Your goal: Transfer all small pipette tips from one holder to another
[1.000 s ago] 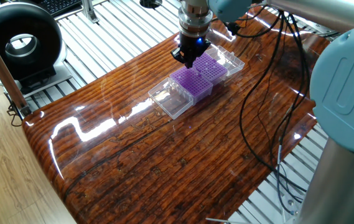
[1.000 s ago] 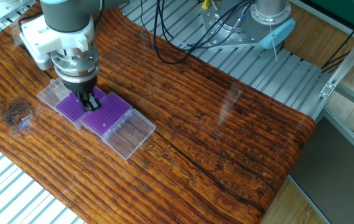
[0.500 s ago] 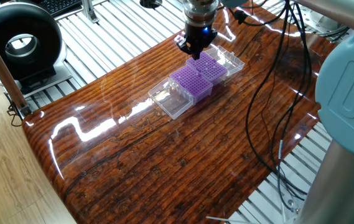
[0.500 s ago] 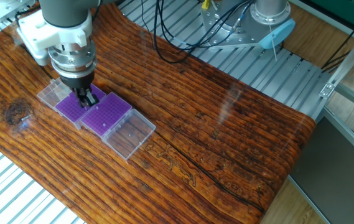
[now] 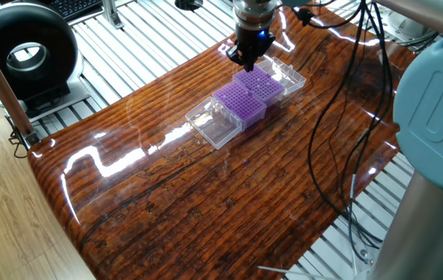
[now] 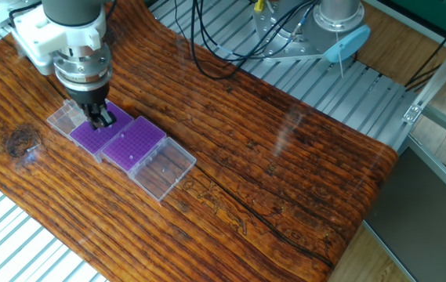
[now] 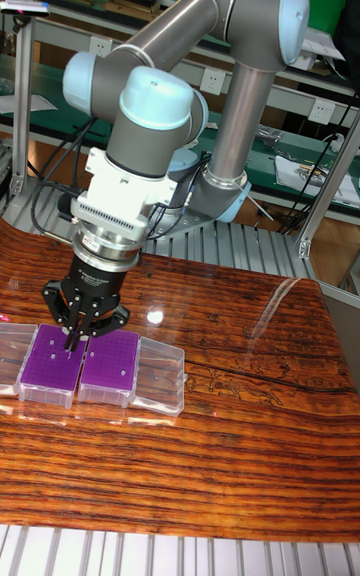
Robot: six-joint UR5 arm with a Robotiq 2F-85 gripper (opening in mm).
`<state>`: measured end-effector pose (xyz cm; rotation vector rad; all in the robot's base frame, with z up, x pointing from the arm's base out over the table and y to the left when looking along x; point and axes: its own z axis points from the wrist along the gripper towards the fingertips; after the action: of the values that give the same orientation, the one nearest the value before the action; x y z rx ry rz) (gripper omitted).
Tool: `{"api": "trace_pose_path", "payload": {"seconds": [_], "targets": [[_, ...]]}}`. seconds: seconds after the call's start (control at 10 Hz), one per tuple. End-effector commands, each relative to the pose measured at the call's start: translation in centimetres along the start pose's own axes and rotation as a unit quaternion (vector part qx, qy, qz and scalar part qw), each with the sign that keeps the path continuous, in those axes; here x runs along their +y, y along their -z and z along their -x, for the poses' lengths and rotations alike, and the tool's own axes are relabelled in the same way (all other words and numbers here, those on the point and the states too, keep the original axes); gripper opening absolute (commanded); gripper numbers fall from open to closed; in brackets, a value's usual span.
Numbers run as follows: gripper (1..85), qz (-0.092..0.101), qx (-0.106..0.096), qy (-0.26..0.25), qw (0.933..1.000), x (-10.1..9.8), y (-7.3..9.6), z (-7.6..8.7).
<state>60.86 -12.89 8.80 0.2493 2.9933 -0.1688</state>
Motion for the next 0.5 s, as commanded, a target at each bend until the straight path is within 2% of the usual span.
{"api": "trace_pose_path", "payload": {"seconds": [0.0, 0.4], "targets": [[1.3, 0.01, -0.006, -0.001, 0.9999, -0.15, -0.45, 0.04], [1.3, 0.013, -0.018, -0.002, 0.9998, -0.28, -1.42, 0.08]]}}
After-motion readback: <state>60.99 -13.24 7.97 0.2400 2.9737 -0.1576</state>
